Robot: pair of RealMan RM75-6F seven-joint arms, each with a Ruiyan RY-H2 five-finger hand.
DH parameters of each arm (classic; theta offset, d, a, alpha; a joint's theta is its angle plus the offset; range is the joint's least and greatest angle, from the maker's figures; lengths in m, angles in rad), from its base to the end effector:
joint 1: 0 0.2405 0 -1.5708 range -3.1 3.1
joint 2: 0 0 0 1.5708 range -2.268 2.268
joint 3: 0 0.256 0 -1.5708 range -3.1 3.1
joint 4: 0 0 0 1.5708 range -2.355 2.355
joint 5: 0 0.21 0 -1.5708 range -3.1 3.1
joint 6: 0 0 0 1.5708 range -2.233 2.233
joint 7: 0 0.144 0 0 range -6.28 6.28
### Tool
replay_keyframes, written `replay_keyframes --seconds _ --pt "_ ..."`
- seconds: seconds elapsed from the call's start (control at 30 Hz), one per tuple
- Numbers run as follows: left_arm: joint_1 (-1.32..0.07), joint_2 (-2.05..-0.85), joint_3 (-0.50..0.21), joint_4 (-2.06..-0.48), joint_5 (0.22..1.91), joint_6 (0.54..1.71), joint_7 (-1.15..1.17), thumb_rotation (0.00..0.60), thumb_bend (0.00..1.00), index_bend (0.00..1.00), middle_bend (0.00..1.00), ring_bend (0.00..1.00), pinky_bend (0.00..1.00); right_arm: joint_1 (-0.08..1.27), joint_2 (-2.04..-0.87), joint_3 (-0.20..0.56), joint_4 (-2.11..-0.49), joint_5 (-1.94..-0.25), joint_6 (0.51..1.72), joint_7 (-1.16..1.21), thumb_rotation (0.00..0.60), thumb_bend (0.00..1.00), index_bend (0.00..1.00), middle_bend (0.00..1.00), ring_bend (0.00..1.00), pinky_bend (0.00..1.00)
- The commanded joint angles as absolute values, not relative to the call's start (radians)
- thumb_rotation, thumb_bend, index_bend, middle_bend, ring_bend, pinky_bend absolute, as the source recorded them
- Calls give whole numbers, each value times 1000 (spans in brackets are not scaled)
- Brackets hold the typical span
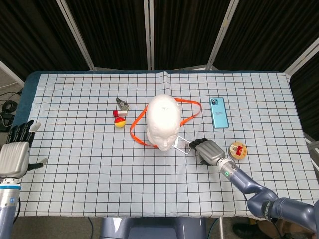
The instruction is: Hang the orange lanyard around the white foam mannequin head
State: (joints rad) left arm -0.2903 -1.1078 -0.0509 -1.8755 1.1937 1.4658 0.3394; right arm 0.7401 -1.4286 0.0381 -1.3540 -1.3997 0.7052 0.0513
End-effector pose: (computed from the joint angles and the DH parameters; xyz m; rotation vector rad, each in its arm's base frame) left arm -0.2589 0.2284 0.1472 -1.3581 -0.9051 -0.7983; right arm -0.2107 -0.3329 -0.0132 2.1363 -1.0626 0.7063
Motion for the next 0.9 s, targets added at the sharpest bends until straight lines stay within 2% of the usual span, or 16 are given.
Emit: replay_keyframes --seconds 0.03,0.23,0.47,0.77,0.9 --pt "-289 -1110 -52 -1875 1195 1463 341 600 0 0 0 0 0 733 -1411 20 -1377 -1434 725 54 600 1000 225 238 168 211" --pt "-285 -1116 -58 -1876 1200 1455 350 600 0 0 0 0 0 719 -1371 -32 -1447 -1527 774 55 600 1000 235 245 172 213" --pt "-278 -1118 -65 -1880 1205 1447 358 600 0 0 0 0 0 725 -1313 -92 -1552 -1599 769 44 600 1000 242 251 175 220" --pt "-268 -1115 -73 -1882 1211 1437 353 600 0 0 0 0 0 739 -1254 -143 -1652 -1639 737 59 600 1000 249 259 181 226" --pt "-265 -1113 -76 -1884 1214 1432 351 600 0 0 0 0 0 732 -1243 -144 -1665 -1660 772 65 600 1000 249 259 181 226"
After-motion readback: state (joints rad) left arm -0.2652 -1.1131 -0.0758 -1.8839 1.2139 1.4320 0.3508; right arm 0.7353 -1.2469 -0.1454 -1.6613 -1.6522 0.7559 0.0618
